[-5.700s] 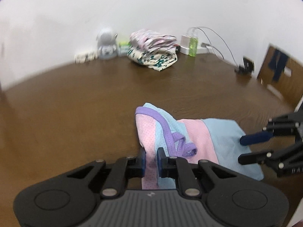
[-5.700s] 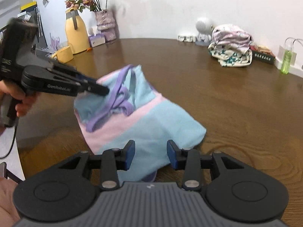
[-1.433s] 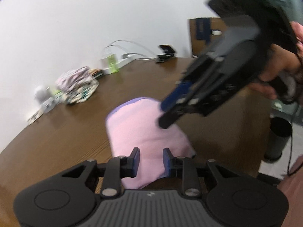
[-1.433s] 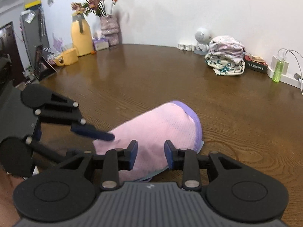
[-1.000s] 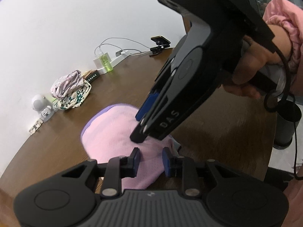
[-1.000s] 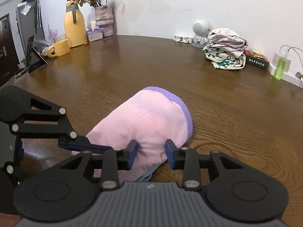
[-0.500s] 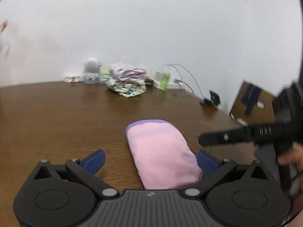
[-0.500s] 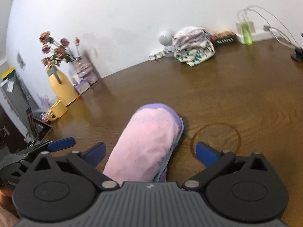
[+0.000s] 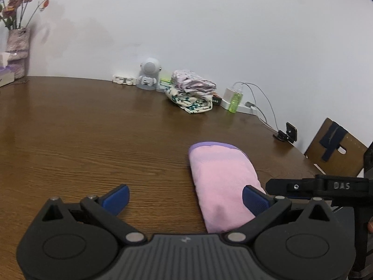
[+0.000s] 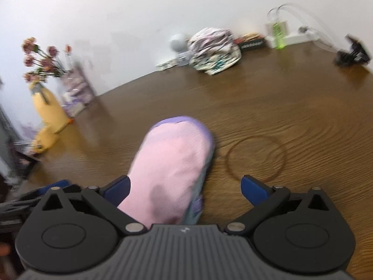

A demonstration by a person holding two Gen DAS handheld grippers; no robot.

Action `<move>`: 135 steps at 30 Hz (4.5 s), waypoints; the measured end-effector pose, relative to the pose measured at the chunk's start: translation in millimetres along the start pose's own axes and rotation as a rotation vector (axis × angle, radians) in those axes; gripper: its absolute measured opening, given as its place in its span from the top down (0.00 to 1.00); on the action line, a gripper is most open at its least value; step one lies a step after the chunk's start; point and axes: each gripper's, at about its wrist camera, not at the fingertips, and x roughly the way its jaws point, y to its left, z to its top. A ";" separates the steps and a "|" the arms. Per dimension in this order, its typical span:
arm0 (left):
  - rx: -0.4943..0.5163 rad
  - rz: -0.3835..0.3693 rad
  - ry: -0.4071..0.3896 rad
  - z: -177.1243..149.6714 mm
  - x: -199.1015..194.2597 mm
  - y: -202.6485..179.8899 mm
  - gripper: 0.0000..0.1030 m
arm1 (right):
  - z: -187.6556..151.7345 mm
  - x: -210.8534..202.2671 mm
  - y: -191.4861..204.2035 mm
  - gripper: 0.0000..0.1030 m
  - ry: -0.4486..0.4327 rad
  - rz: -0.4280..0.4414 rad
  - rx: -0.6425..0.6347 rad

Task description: Fold clothes

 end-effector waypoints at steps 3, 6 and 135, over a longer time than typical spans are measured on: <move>0.010 0.036 0.011 0.1 -0.8 2.2 0.00 | -0.7 1.2 -1.3 0.00 0.016 0.014 0.008; 0.026 0.035 0.024 0.6 -1.0 2.7 0.00 | -1.0 4.9 -4.5 0.00 0.070 0.030 0.031; -0.320 -0.374 0.005 320.4 406.2 27.6 0.86 | 380.7 296.9 -130.6 0.85 -0.035 0.340 0.290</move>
